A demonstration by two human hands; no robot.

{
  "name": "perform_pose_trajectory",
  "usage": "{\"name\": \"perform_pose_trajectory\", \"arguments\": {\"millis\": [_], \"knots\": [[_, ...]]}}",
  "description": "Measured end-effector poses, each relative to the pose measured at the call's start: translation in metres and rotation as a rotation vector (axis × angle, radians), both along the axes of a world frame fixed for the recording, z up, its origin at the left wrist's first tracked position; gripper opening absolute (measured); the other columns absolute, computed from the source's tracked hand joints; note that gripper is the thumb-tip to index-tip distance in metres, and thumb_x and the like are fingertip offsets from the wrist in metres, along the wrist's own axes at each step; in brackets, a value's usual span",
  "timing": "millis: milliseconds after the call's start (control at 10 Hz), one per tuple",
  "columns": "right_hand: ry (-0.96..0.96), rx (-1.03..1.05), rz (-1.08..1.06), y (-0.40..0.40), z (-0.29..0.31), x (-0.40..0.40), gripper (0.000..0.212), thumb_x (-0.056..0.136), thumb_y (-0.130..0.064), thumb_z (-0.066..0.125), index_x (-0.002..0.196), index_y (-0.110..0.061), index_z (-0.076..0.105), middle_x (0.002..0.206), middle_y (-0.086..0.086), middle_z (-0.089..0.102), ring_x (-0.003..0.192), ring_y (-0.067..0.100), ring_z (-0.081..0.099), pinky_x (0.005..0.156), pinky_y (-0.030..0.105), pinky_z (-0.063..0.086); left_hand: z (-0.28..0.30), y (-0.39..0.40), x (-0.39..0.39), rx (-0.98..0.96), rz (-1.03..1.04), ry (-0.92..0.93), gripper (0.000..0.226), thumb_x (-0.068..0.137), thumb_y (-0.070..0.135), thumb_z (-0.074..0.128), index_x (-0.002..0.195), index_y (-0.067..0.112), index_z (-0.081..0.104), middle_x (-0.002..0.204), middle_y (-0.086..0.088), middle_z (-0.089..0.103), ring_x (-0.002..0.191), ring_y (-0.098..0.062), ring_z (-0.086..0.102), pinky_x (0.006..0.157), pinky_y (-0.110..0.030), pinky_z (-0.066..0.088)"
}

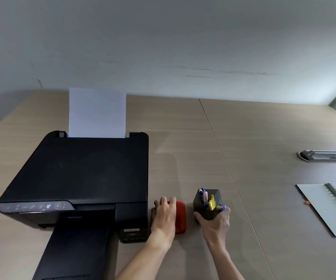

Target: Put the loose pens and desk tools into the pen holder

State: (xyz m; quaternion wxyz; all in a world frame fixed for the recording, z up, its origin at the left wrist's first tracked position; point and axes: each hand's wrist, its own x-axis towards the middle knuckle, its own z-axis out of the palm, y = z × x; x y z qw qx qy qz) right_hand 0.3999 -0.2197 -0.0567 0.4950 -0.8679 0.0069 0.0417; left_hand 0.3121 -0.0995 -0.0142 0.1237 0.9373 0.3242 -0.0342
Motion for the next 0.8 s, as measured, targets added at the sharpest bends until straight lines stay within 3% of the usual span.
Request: {"name": "perform_pose_trajectory", "arguments": {"millis": [400, 600, 800], "knots": [[0.000, -0.007, 0.000, 0.002, 0.002, -0.003, 0.084, 0.055, -0.016, 0.092, 0.121, 0.001, 0.042, 0.111, 0.021, 0.055, 0.105, 0.037, 0.053, 0.085, 0.037, 0.044, -0.001, 0.010, 0.010, 0.002, -0.027, -0.062, 0.063, 0.071, -0.015, 0.065, 0.125, 0.012, 0.045, 0.120, -0.017, 0.053, 0.111, -0.034, 0.049, 0.088, -0.038, 0.049], [0.014, -0.018, 0.001, 0.000, -0.002, -0.008, 0.084, 0.056, -0.017, 0.092, 0.121, -0.001, 0.042, 0.112, 0.019, 0.054, 0.106, 0.035, 0.052, 0.084, 0.035, 0.043, -0.010, 0.009, 0.013, 0.052, -0.022, -0.091, 0.072, 0.063, -0.010, 0.077, 0.125, 0.014, 0.050, 0.115, -0.015, 0.058, 0.105, -0.032, 0.054, 0.083, -0.037, 0.053], [0.060, -0.037, -0.002, 0.003, 0.010, -0.012, 0.102, 0.051, -0.019, 0.094, 0.132, 0.003, 0.037, 0.123, 0.022, 0.051, 0.117, 0.039, 0.048, 0.096, 0.040, 0.042, -0.004, 0.007, 0.015, -0.001, -0.030, -0.036, 0.089, 0.071, -0.011, 0.070, 0.144, 0.012, 0.025, 0.142, -0.025, 0.037, 0.128, -0.040, 0.038, 0.103, -0.043, 0.042]]}}
